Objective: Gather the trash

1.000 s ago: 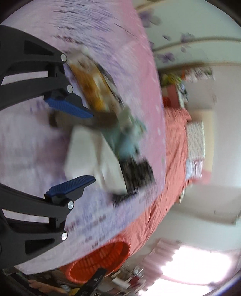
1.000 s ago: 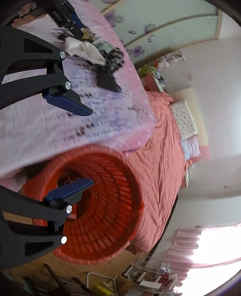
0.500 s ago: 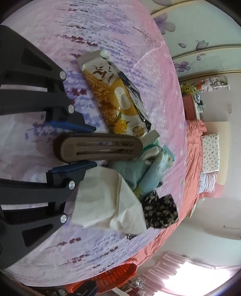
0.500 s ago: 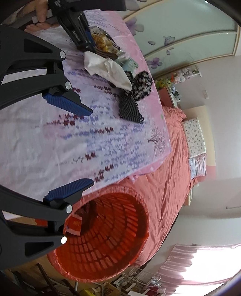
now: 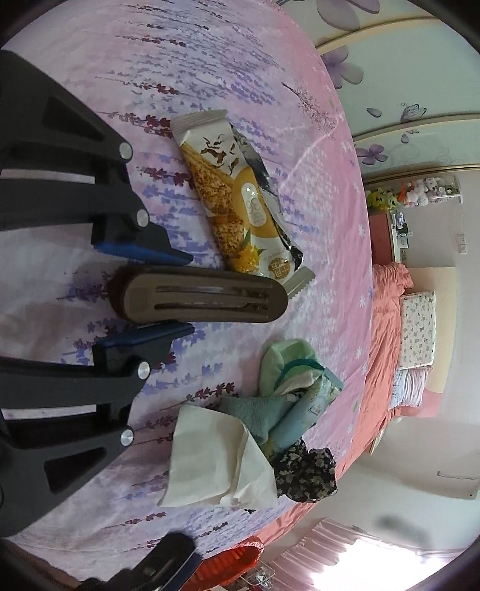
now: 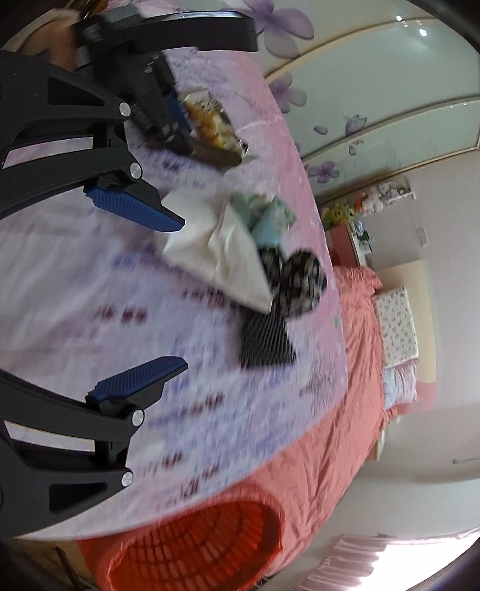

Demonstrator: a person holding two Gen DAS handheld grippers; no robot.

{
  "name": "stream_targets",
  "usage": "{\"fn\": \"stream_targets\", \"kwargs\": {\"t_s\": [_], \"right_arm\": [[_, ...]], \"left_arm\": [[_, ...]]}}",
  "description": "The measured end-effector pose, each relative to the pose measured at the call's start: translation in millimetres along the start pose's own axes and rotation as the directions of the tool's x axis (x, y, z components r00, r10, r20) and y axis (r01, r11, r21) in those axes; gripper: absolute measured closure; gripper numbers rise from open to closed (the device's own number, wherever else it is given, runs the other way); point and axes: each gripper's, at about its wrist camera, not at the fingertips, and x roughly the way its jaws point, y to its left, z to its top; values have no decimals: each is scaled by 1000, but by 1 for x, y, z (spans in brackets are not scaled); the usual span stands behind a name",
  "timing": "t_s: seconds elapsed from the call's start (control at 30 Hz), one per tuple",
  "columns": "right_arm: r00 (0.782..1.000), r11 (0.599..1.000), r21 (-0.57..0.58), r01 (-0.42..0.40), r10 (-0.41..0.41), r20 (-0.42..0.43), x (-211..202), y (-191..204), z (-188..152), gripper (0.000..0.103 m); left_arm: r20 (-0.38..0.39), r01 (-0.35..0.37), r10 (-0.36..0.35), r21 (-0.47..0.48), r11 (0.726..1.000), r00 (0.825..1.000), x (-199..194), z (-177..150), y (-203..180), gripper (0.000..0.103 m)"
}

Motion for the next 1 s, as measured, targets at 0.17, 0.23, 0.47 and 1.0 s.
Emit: {"fn": "stream_targets", "kwargs": {"t_s": [0.17, 0.23, 0.47, 1.0], "right_arm": [[997, 997, 62, -36, 40, -70, 32, 5, 5, 34], [995, 995, 72, -66, 71, -76, 34, 5, 2, 56], [998, 997, 61, -41, 44, -46, 17, -1, -9, 68], [993, 986, 115, 119, -117, -26, -5, -53, -14, 67]], "left_arm": [[0, 8, -8, -7, 1000, 1000, -1, -3, 1, 70], [-1, 4, -4, -4, 1000, 1000, 2, -1, 2, 70], [-2, -3, 3, -2, 1000, 1000, 2, -3, 1, 69], [-2, -3, 3, -2, 1000, 1000, 3, -3, 1, 69]]}}
